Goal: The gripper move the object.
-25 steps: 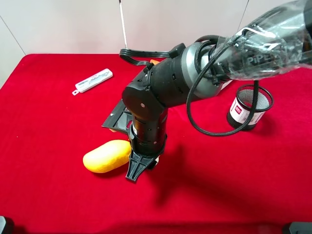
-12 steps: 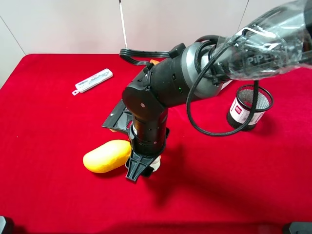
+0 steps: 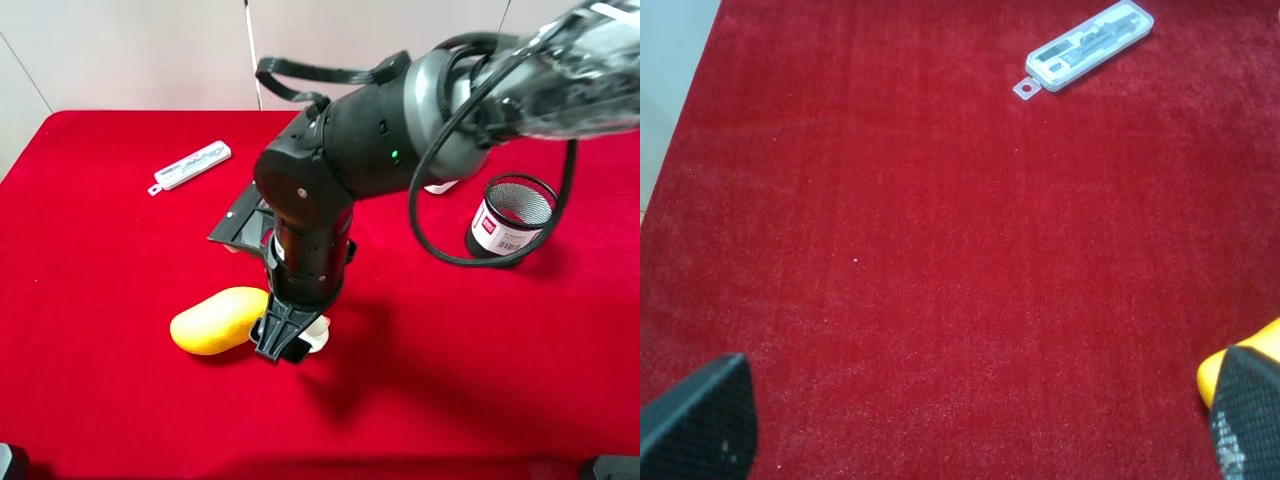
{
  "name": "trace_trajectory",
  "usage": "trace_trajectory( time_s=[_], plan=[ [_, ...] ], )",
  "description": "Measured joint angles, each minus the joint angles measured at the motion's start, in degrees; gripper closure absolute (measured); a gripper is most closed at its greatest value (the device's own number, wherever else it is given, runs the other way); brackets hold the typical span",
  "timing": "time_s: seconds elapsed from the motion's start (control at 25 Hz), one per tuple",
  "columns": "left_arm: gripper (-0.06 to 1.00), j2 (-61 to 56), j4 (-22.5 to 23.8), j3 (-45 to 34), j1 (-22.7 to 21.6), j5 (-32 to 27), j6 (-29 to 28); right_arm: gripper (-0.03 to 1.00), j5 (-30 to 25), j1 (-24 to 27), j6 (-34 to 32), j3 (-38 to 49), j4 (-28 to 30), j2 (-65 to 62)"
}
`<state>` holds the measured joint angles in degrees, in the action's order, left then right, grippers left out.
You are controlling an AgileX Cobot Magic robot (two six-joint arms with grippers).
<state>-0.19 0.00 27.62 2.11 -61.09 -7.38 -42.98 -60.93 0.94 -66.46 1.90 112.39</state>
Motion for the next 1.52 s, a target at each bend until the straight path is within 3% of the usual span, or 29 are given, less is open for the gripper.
trace_trajectory(
  time_s=[0.16,0.56,1.16,1.52],
  plan=[
    [0.05,0.00,0.00,0.00,0.00,0.00,0.00,0.27,-1.64,0.00,-1.54,0.00,1.13,-3.18],
    [0.05,0.00,0.00,0.00,0.00,0.00,0.00,0.27,-12.39,0.00,-2.32,0.00,5.33,-16.25],
    [0.05,0.00,0.00,0.00,0.00,0.00,0.00,0.27,-25.67,0.00,-2.38,0.00,6.55,-39.52],
    [0.05,0.00,0.00,0.00,0.00,0.00,0.00,0.27,-26.72,0.00,-2.38,8.29,8.41,-55.31]
  ],
)
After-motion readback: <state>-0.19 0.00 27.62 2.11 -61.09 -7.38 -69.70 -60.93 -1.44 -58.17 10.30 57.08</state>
